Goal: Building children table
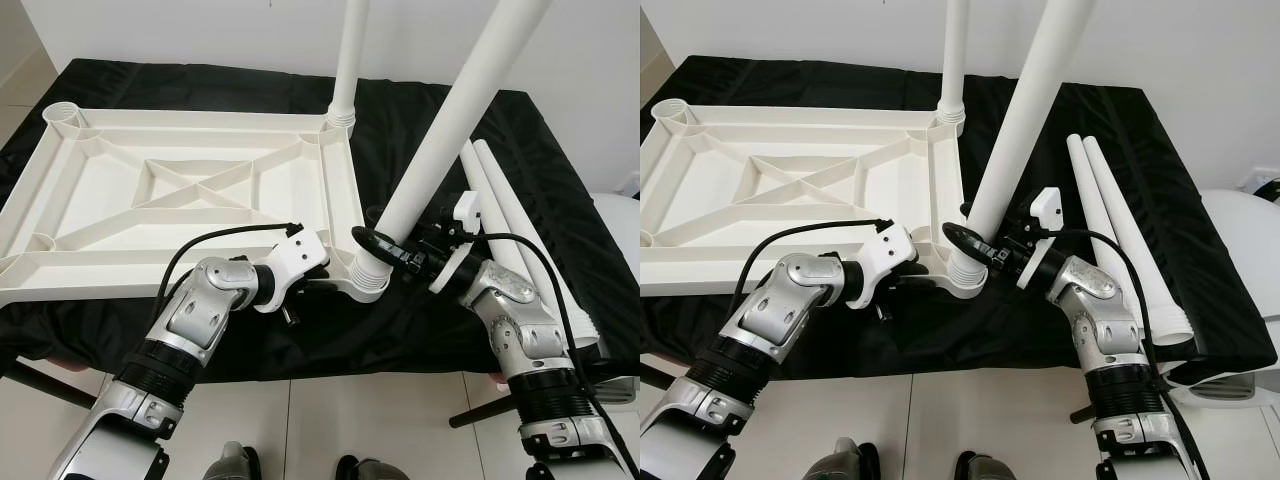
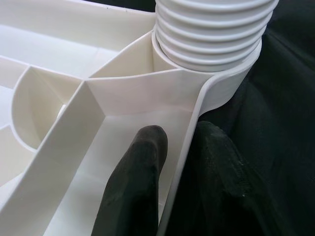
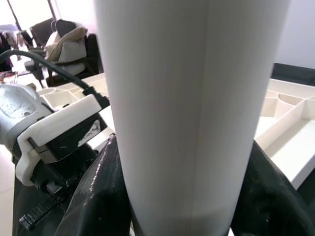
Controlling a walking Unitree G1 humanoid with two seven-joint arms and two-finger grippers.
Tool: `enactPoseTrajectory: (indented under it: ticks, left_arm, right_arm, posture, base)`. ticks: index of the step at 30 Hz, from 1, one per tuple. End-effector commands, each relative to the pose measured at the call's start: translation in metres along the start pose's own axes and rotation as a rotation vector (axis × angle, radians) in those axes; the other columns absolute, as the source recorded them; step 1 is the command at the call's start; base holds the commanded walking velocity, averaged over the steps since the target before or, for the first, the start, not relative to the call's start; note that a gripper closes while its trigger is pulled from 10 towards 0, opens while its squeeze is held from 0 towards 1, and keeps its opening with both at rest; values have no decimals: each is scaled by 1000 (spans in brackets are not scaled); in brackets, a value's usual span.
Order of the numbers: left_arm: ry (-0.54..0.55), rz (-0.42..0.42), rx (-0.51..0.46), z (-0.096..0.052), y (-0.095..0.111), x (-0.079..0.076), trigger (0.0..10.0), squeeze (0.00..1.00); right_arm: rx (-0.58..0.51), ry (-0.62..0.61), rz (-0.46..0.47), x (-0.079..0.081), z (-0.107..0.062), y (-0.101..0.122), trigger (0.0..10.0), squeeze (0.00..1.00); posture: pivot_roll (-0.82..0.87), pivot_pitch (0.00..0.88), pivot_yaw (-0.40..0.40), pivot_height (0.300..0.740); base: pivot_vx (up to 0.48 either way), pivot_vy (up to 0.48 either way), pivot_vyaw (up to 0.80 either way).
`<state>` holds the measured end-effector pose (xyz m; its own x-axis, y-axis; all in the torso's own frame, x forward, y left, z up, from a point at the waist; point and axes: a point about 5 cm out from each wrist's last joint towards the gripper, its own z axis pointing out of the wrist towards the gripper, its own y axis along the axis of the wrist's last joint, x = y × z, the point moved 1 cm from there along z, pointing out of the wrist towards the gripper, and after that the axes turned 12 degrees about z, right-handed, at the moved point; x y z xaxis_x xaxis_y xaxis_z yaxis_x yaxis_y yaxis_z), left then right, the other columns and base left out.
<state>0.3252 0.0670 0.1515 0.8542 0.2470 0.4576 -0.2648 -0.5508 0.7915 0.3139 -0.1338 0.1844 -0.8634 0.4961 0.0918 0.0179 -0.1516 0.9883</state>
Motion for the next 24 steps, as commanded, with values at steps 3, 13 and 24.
enactPoseTrajectory:
  ticks: [3,13,24]
  left_arm:
    - [38,19,-1,2,3,2,10000,0]
    - [42,23,-2,2,4,2,10000,0]
    - [41,27,-6,2,5,2,10000,0]
  right_arm:
    - [168,0,56,7,-1,-43,10000,0]
    - [158,-70,54,4,1,-51,10000,0]
    - [178,-160,58,-4,-5,-61,10000,0]
  posture:
    - [-51,162,-11,740]
    - [-49,164,-12,740]
    - [-51,167,-9,740]
  base:
    - [0,0,0]
    - [0,0,0]
    - [0,0,0]
